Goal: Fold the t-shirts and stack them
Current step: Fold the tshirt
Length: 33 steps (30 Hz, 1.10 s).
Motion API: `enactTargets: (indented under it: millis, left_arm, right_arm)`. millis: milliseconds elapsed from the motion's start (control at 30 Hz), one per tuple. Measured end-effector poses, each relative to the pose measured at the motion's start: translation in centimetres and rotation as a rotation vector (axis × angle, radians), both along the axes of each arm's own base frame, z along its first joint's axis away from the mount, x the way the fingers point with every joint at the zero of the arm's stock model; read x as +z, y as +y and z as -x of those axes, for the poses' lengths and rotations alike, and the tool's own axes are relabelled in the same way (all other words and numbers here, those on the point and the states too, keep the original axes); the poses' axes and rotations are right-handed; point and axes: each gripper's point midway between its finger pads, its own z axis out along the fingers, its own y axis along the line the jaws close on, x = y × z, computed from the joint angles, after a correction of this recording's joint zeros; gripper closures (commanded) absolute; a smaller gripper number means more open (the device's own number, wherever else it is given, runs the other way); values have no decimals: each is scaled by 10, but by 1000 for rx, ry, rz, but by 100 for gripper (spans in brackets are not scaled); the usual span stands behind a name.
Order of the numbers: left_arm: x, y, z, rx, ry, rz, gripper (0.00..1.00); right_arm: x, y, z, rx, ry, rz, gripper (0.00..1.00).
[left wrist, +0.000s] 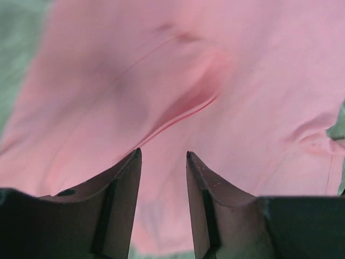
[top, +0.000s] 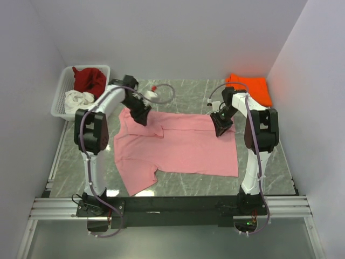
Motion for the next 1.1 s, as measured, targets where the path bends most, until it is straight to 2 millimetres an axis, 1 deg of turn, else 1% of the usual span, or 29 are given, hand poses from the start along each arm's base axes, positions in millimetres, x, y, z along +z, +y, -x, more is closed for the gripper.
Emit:
enactTargets:
  millis: [67,133,200,267,300,367,467,533,800,867,1000,1033,1100]
  left_arm:
    - [9,26,-20,89,1,-2,57]
    - [12,50,-42,172,-6,-5,58]
    - [4,71,-55,240,12,-16,58]
    - [-10,85,-58,287,54,-35,59]
    - [-18,88,-56,298,80,-46,59]
    - [-32,89,-48,304,139,-62,59]
    - [-43,83,-39,295,189,-73,57]
    - [-44,79,-35,289,203,-74,56]
    - [-45,67,-31,283,222,-70,57]
    - [-48,66,-27,280,234,-74,59]
    - [-51,64,-22,272,250,-79,68]
    - [-51,63,-21,269,251,-79,73]
    - [-52,60,-20,264,254,-74,79]
  right_arm:
    - [1,0,-2,0,-5,-2,71]
    - [2,1,-2,-1,-6,-3,71]
    - [2,1,-2,-3,-3,-2,71]
    - [2,1,-1,-3,-2,-3,71]
    - [2,1,-1,-3,-2,-2,71]
    - [2,1,-1,-3,-2,-2,71]
    - [2,0,-1,-3,-2,-2,71]
    - [2,0,-1,-3,-2,-1,71]
    - [2,0,-1,-7,-1,-1,71]
    - [2,0,-1,-7,-1,0,72]
    - [2,-1,-1,-7,-1,6,72]
    - [1,-1,-1,-7,-1,7,72]
    - [1,-1,0,-7,2,8,71]
